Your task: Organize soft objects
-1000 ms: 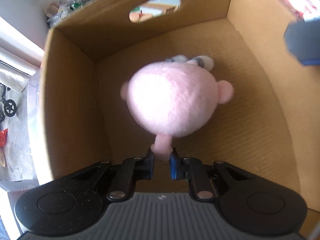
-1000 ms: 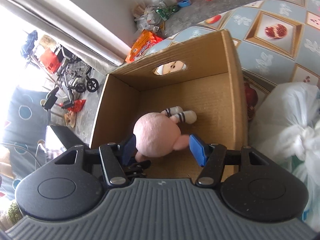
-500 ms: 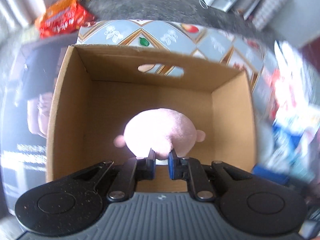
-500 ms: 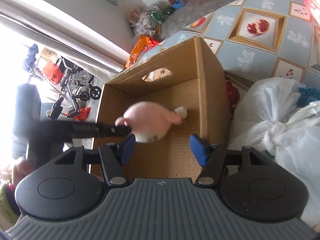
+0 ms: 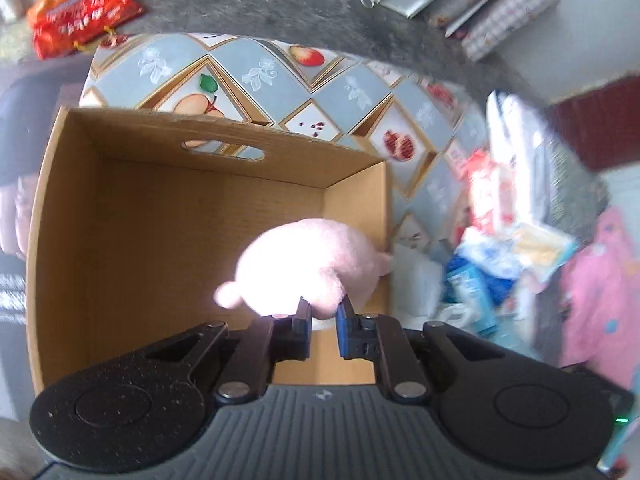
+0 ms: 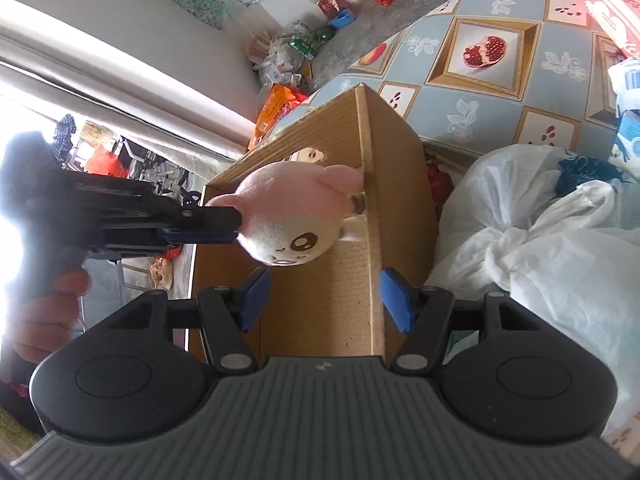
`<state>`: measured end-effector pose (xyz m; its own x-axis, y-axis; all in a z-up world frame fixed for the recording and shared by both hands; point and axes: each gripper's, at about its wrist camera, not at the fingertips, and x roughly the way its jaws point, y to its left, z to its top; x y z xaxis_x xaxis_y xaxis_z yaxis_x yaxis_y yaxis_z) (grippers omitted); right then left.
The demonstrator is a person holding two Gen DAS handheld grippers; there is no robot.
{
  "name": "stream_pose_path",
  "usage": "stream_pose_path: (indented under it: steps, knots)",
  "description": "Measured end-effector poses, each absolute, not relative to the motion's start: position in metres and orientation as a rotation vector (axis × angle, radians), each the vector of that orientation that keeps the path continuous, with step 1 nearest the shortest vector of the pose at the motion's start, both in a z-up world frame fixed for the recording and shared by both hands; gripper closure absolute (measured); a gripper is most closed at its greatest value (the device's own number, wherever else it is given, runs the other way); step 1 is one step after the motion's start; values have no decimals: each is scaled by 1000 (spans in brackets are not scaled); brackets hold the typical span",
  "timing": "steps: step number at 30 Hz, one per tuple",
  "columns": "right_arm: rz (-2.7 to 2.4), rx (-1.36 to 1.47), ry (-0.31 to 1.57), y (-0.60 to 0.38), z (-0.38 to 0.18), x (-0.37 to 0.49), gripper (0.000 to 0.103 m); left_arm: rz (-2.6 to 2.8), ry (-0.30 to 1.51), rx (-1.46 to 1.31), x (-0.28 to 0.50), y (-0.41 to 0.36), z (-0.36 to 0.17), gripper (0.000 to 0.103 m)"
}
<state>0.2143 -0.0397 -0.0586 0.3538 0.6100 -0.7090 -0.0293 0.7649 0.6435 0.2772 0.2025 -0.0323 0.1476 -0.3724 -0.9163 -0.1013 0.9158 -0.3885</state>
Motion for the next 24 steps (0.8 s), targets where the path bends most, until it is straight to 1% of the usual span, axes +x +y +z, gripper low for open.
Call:
stream_pose_path:
  steps: [5, 7, 12, 17, 18, 19, 24]
  knots:
    - [415, 584, 1131, -45, -61, 212, 42, -262, 1478, -302, 308, 179, -75, 90]
    - [408, 578, 1125, -47, -60, 211, 42, -266, 1479, -211, 320, 169, -84, 90]
    - [387, 583, 1123, -50, -64, 210, 41, -314, 1405, -57, 334, 152, -70, 90]
    - [367, 590, 1117, -50, -62, 208, 41, -350, 1412, -11, 327, 147, -60, 91]
    - [364, 588, 1116, -50, -60, 207, 41, -357, 1413, 9, 320, 147, -56, 95]
    - [361, 587, 1117, -50, -59, 206, 41, -365, 1416, 36, 312, 146, -50, 101]
    - [360, 599, 1124, -50, -59, 207, 41, -437, 1444, 146, 277, 154, -19, 102]
